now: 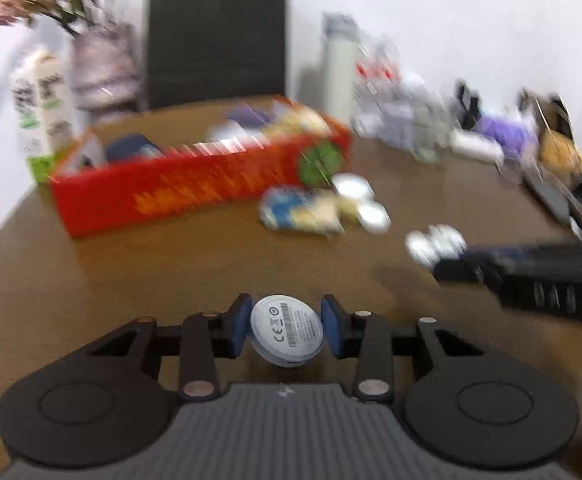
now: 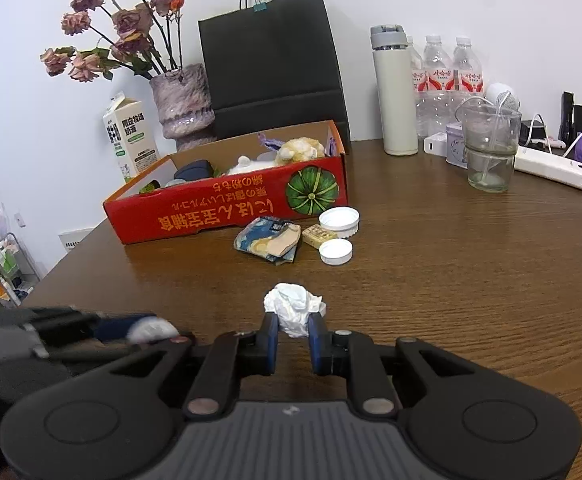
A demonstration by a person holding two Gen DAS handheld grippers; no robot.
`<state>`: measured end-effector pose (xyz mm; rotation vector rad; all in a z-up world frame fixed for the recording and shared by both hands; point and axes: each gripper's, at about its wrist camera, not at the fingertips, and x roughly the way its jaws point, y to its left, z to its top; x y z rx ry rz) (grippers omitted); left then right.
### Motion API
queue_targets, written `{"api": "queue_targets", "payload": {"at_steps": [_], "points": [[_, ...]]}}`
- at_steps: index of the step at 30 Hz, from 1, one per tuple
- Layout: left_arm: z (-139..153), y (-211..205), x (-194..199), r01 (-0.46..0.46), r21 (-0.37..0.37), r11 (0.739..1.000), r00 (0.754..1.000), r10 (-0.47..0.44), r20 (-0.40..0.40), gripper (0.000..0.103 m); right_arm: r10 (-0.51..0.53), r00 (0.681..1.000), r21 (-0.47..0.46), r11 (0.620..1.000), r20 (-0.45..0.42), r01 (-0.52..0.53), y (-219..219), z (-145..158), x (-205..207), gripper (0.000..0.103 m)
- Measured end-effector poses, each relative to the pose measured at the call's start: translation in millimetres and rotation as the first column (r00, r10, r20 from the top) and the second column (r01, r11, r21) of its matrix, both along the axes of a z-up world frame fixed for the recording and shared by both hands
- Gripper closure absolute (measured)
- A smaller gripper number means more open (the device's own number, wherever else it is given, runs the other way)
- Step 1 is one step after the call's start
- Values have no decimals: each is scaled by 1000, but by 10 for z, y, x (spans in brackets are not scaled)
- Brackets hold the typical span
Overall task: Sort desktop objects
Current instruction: 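Carry the tissue and puck over the box and open both tools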
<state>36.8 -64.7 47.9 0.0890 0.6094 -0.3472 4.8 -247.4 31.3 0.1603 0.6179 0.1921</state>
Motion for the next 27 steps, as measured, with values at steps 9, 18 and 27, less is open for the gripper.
{"api": "queue_targets", "payload": {"at_steps": [9, 18, 27], "points": [[911, 607, 1244, -249, -83, 965, 957, 258, 132, 64, 54, 987, 17, 998, 152, -57, -6, 583, 470, 88], [339, 993, 2771, -437, -178, 882, 898, 414, -152, 64, -1, 991, 131, 991, 136, -17, -36, 854, 2009, 88], [228, 1044, 3221, -439, -107, 892, 893, 420, -163, 63, -82, 997, 114, 990, 2, 81, 268, 471, 3220, 85]]}}
